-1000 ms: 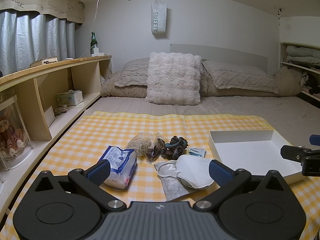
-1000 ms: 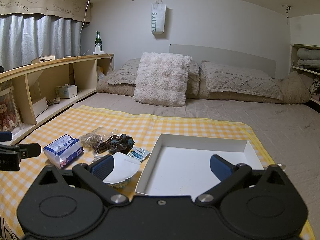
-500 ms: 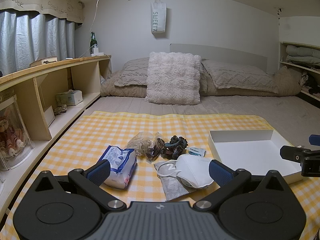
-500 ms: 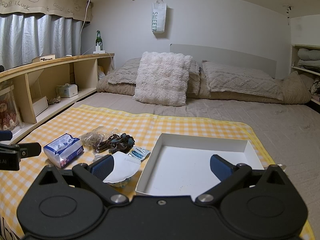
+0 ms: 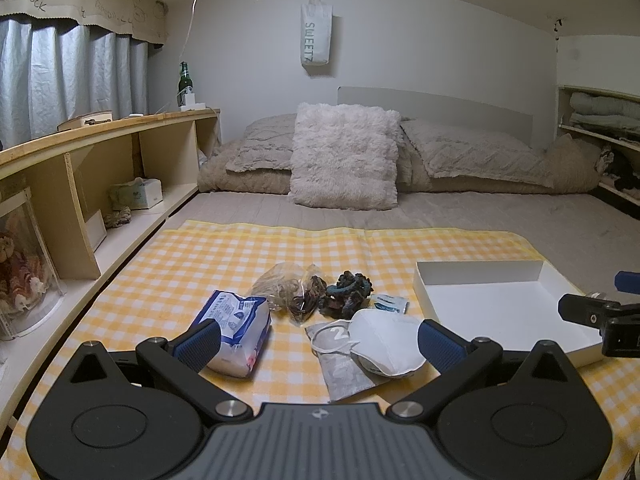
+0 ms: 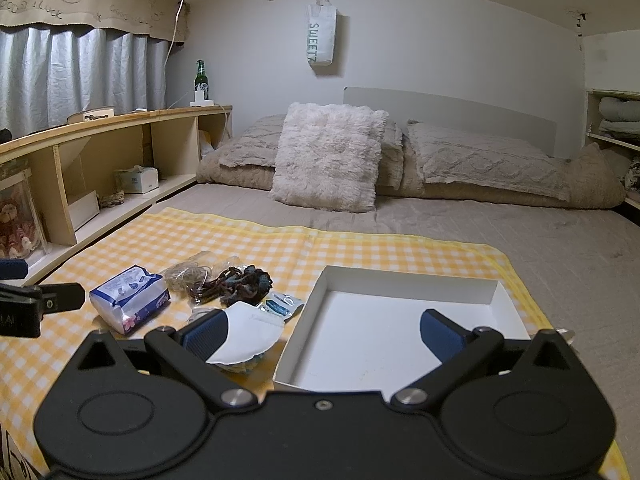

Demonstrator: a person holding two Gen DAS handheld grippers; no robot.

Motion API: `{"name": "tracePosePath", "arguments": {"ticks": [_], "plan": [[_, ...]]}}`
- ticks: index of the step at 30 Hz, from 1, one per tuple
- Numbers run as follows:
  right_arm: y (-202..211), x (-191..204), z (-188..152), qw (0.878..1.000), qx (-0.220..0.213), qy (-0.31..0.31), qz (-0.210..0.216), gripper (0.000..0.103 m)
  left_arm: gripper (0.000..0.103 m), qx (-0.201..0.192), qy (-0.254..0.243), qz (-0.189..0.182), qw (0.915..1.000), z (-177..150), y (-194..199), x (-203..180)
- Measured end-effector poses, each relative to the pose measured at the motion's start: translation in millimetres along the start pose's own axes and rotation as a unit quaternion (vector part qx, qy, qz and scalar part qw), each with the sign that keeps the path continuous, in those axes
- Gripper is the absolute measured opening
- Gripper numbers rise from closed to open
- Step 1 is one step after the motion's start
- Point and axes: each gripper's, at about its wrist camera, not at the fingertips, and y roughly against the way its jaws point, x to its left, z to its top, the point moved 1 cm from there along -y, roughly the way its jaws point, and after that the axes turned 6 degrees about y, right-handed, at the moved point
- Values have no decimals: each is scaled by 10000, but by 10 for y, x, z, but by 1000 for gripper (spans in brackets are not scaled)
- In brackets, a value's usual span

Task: Organize soft objects
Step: 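Grasp the wipe pack with the left tool while the right tool grasps the white mask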

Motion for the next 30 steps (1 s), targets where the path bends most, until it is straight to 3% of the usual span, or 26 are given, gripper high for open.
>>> {"name": "tracePosePath", "arguments": {"ticks": [10, 19, 26, 30], "plan": [[71, -11, 159, 9998, -193, -54, -88, 103, 103, -219, 59, 106, 9997, 95, 68, 102], [19, -100, 665, 9971, -727, 148, 147, 103, 103, -525, 32, 316, 9981, 430, 34, 205], [-352, -118, 1054, 9947, -758, 86, 693, 103, 103, -535, -119, 491, 9973, 898, -259, 255], [-714, -88, 1105, 9967, -527, 59, 615, 103, 103, -440, -256, 758, 9958, 1066, -571, 282]]}}
